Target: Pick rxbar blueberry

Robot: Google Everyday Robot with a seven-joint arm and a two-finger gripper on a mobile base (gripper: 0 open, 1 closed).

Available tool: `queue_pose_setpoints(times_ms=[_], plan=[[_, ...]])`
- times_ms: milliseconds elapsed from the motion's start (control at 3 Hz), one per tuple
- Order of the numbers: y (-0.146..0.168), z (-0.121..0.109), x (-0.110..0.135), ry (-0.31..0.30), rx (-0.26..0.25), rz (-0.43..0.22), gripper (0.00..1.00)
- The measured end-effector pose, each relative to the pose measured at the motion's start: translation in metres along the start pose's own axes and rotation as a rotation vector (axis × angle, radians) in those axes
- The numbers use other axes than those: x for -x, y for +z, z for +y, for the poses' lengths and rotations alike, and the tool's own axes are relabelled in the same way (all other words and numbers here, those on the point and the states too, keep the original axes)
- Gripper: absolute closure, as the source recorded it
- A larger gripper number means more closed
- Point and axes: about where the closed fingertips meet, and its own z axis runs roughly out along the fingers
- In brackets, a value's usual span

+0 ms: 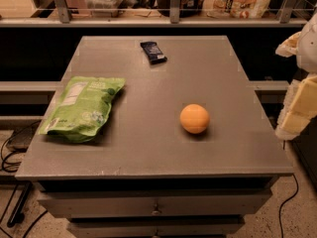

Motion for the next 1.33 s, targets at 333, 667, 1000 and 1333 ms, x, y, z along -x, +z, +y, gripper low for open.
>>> queue_pose_setpoints(times_ms=[333, 667, 1000, 1333], plan=[[0.0, 0.0, 0.0, 0.0, 0.0, 0.0, 0.0], [0.0, 0.0, 0.0, 0.0, 0.0, 0.0, 0.0], [0.01, -0.023, 0.012, 0.001, -0.017, -0.099, 0.0], [0.036, -0.077, 0.047, 0.019, -0.026, -0.323, 0.0]])
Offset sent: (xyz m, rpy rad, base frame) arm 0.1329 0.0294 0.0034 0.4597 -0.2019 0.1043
